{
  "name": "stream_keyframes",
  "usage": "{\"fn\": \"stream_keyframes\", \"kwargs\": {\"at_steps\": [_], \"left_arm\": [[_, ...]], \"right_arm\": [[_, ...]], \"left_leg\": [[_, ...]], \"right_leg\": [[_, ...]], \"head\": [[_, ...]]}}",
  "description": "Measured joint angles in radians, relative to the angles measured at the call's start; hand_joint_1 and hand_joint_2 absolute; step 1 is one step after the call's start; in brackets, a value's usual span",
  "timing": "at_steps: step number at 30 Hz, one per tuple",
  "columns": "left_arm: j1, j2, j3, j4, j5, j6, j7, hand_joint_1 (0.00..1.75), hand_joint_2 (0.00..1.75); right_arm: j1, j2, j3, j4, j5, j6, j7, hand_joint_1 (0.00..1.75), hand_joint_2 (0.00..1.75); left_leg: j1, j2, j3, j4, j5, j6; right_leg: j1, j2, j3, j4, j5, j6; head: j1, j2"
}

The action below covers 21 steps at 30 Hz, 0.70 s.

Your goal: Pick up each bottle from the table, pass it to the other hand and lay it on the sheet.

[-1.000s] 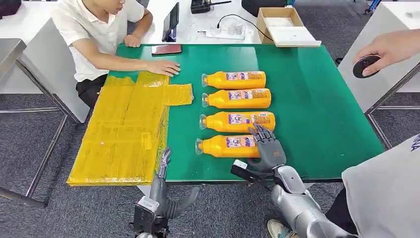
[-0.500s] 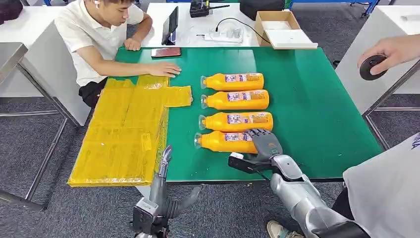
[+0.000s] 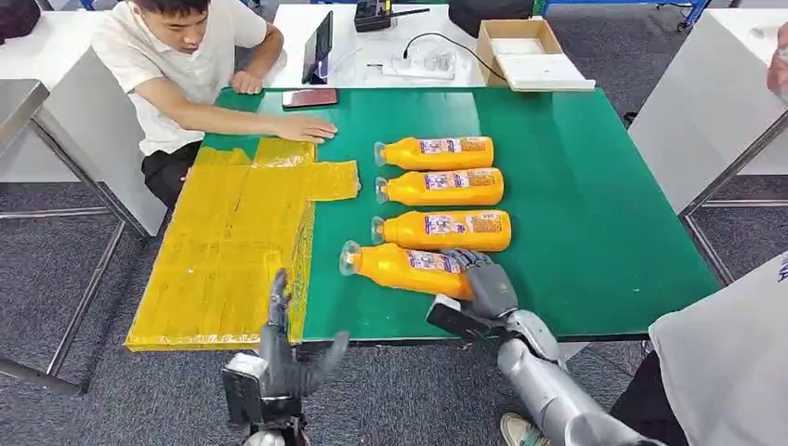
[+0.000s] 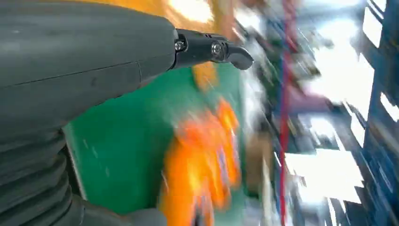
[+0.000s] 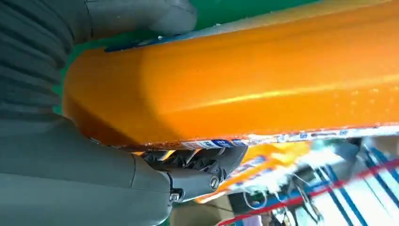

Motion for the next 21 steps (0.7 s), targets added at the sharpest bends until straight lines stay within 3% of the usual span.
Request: {"fn": "stream_keyframes", "kwargs": {"at_steps": [4, 8, 17, 21], "left_arm": [[0.01, 0.002, 0.036, 0.0, 0.188, -0.013, 0.059, 0.0, 1.75], [0.022, 0.007, 0.038, 0.0, 0.235, -0.039, 0.073, 0.0, 1.75], [0.052, 0.029, 0.02, -0.067, 0.29, -0.178, 0.089, 0.0, 1.75], [0.063, 0.047, -0.023, -0.128, 0.229, -0.283, 0.064, 0.0, 1.75]], "right_arm": [[0.137, 0.047, 0.017, -0.227, -0.163, -0.1, 0.007, 1.75, 1.75], [0.196, 0.059, 0.039, -0.375, -0.211, -0.17, 0.006, 1.75, 1.75], [0.232, 0.063, 0.05, -0.45, -0.279, -0.19, -0.026, 1.75, 1.75], [0.225, 0.073, 0.07, -0.442, -0.288, -0.127, -0.031, 1.75, 1.75]], "left_leg": [[0.001, -0.003, -0.01, 0.0, 0.003, -0.001], [0.001, -0.003, -0.014, 0.0, 0.003, -0.001], [-0.001, -0.004, -0.018, 0.0, 0.002, 0.0], [-0.001, -0.004, -0.019, 0.0, 0.002, 0.0]], "right_leg": [[0.0, -0.001, -0.008, 0.001, 0.0, 0.0], [0.0, -0.002, -0.012, 0.001, 0.0, 0.0], [-0.002, -0.002, -0.016, 0.0, 0.0, 0.0], [-0.002, -0.002, -0.016, 0.001, 0.0, 0.0]], "head": [[0.0, 0.0], [0.0, 0.0], [0.0, 0.0], [0.0, 0.0]]}}
